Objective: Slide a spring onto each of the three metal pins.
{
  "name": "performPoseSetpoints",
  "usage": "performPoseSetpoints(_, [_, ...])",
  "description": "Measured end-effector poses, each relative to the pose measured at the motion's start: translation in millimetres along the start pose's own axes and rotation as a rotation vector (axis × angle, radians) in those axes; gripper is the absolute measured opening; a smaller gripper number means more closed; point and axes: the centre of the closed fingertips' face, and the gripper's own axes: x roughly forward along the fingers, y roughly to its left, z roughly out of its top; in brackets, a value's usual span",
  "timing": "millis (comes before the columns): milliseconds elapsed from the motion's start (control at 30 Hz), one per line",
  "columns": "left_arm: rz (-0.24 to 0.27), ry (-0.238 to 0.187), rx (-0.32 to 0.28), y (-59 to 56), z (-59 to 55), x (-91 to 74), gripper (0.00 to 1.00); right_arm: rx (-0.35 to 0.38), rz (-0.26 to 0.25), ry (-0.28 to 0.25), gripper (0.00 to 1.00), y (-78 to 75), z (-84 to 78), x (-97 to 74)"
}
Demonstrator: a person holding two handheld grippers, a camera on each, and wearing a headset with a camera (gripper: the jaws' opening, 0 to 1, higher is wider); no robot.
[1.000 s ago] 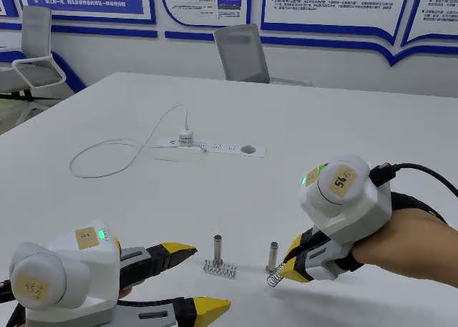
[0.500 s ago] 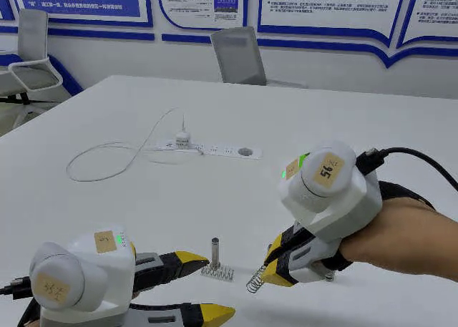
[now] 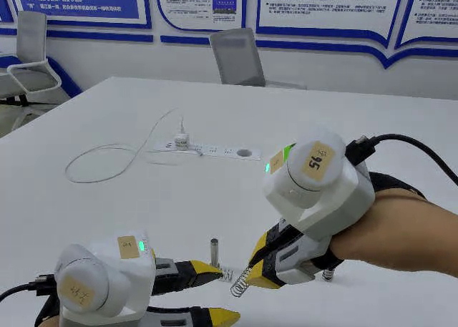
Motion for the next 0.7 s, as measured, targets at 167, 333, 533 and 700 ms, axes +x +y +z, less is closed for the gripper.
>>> performPoseSetpoints(167, [-0.007,0.003,0.011,-1.3,2.2,2.6,0.27,-0.007,0.008,0.008,0.12,2.5,-0.2,1.0])
performPoseSetpoints(333, [-0.019,0.003,0.024,-4.3,3.2,4.8,0.23,-0.009,0.015,0.006,0.12,5.6,0.9,1.1])
performPoseSetpoints(533, [-0.029,0.009,0.029,-7.0,2.1,5.1,0.14,-0.012,0.017,-0.006,0.12,8.0,5.7,1.0])
performPoseSetpoints(700, [-0.027,0.006,0.024,-6.6,2.4,4.4,0.12,-0.016,0.018,-0.018,0.12,9.5,10.2,2.1])
